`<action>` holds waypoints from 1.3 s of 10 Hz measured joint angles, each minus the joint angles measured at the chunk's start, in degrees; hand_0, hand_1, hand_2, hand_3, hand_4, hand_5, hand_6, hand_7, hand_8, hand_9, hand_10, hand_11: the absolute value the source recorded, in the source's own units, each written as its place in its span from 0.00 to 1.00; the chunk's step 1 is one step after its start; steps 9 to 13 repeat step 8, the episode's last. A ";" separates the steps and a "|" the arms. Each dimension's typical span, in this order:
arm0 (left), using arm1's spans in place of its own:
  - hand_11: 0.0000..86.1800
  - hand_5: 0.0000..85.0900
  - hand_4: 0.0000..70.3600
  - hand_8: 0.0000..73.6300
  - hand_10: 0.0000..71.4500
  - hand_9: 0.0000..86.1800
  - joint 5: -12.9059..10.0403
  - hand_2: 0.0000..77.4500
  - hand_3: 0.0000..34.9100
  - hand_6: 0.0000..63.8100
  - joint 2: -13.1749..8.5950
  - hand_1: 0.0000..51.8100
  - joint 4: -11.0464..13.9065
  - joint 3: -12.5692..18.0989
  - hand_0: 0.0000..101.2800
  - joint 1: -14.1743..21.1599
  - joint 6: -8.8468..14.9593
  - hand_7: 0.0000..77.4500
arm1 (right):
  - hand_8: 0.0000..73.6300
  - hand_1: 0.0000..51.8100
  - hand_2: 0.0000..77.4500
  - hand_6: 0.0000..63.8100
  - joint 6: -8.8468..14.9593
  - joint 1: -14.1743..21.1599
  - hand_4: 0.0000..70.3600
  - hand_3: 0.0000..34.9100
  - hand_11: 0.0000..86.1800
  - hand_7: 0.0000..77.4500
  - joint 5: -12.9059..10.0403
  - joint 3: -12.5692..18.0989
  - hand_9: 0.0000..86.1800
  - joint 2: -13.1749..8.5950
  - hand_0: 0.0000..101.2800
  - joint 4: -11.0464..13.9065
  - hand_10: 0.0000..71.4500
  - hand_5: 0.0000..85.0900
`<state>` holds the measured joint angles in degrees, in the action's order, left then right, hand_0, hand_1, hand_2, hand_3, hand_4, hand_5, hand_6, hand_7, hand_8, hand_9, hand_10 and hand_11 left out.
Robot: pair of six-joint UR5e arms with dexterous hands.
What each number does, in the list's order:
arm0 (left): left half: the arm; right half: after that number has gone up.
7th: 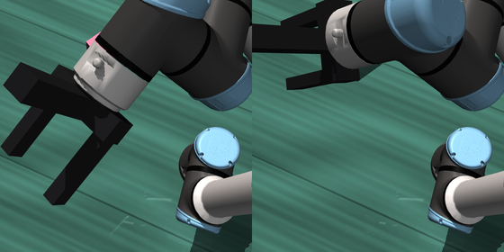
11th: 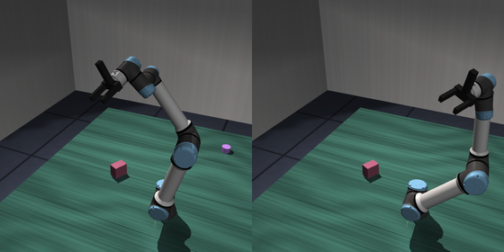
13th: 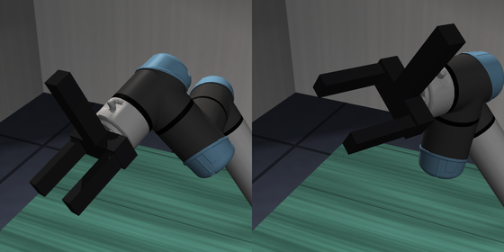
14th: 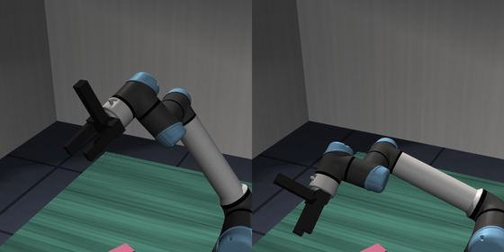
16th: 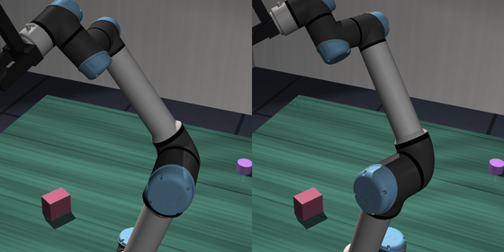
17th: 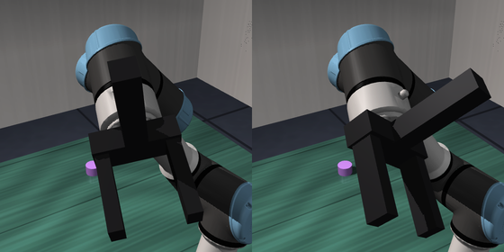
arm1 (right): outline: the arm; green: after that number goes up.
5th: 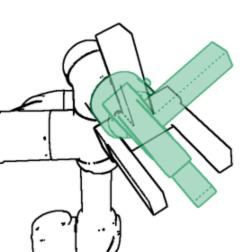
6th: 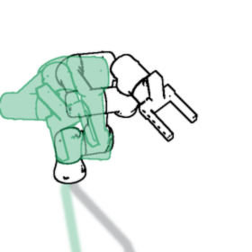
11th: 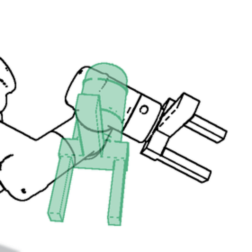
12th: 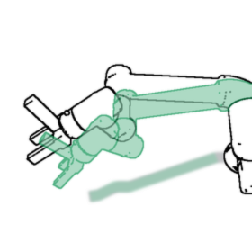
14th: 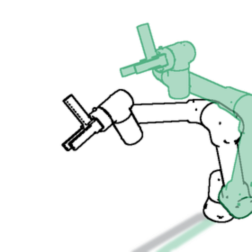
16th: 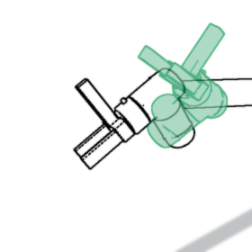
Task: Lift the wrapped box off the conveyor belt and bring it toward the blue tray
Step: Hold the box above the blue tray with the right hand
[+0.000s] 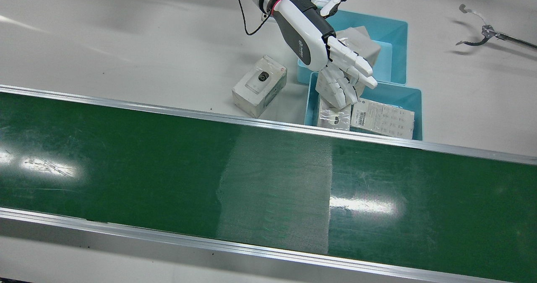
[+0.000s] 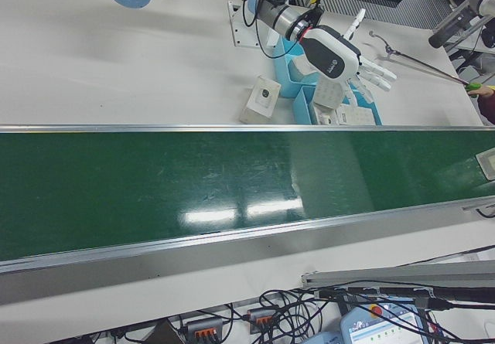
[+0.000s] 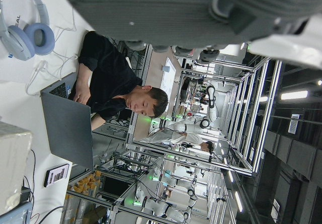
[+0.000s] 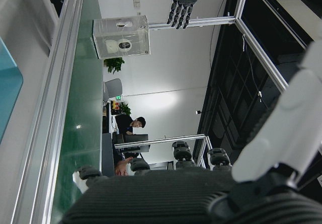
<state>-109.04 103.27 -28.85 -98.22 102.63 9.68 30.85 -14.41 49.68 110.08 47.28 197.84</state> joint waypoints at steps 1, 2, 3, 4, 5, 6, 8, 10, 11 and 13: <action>0.00 0.01 0.00 0.00 0.01 0.00 0.00 0.01 0.00 0.00 0.00 0.00 0.00 0.00 0.00 0.00 0.00 0.01 | 0.00 0.08 0.03 0.00 0.00 0.00 0.00 0.86 0.02 0.01 0.03 0.06 0.02 0.00 0.40 0.00 0.00 0.01; 0.00 0.01 0.00 0.00 0.01 0.00 0.00 0.01 0.00 0.00 0.00 0.00 0.00 0.00 0.00 0.00 0.00 0.01 | 0.00 0.08 0.03 0.00 0.00 -0.04 0.00 0.86 0.02 0.01 0.07 0.31 0.02 0.03 0.40 -0.02 0.00 0.01; 0.00 0.01 0.00 0.00 0.01 0.00 0.00 0.01 0.00 0.00 0.00 0.00 0.00 0.00 0.00 0.00 0.00 0.01 | 0.00 0.03 0.02 0.00 0.00 -0.12 0.00 0.86 0.02 0.03 0.15 0.95 0.02 0.31 0.32 -0.05 0.00 0.01; 0.00 0.01 0.00 0.00 0.00 0.00 0.00 0.01 0.00 0.00 0.00 0.00 0.00 0.00 0.00 0.00 0.00 0.00 | 0.00 0.07 0.02 0.00 0.18 -0.69 0.00 0.86 0.02 0.03 0.27 2.66 0.02 1.19 0.32 0.10 0.00 0.01; 0.00 0.01 0.00 0.00 0.00 0.00 0.00 0.01 0.00 0.00 0.00 0.00 0.00 0.00 0.00 0.00 0.00 0.00 | 0.00 0.09 0.02 0.00 0.38 -2.40 0.00 0.86 0.01 0.06 0.47 4.98 0.02 2.46 0.37 1.34 0.00 0.01; 0.00 0.01 0.00 0.00 0.00 0.00 0.00 0.01 0.00 0.00 0.00 0.00 0.00 0.00 0.00 0.00 0.00 0.00 | 0.00 0.09 0.02 0.00 0.47 -5.45 0.00 0.86 0.01 0.06 0.84 8.12 0.02 3.91 0.37 4.89 0.00 0.01; 0.00 0.01 0.00 0.00 0.01 0.00 0.00 0.01 0.00 0.00 0.00 0.00 0.00 0.00 0.00 0.00 0.00 0.00 | 0.00 0.13 0.02 0.00 0.29 -13.55 0.00 0.87 0.01 0.06 3.85 13.11 0.02 5.65 0.39 14.14 0.00 0.01; 0.00 0.01 0.00 0.00 0.01 0.00 0.00 0.01 0.00 0.00 0.00 0.00 0.00 0.00 0.00 0.00 0.00 0.00 | 0.00 0.13 0.02 0.00 0.29 -13.55 0.00 0.87 0.01 0.06 3.85 13.11 0.02 5.65 0.39 14.14 0.00 0.01; 0.00 0.01 0.00 0.00 0.01 0.00 0.00 0.01 0.00 0.00 0.00 0.00 0.00 0.00 0.00 0.00 0.00 0.00 | 0.00 0.13 0.02 0.00 0.29 -13.55 0.00 0.87 0.01 0.06 3.85 13.11 0.02 5.65 0.39 14.14 0.00 0.01; 0.00 0.01 0.00 0.00 0.01 0.00 0.00 0.01 0.00 0.00 0.00 0.00 0.00 0.00 0.00 0.00 0.00 0.00 | 0.00 0.13 0.02 0.00 0.29 -13.55 0.00 0.87 0.01 0.06 3.85 13.11 0.02 5.65 0.39 14.14 0.00 0.01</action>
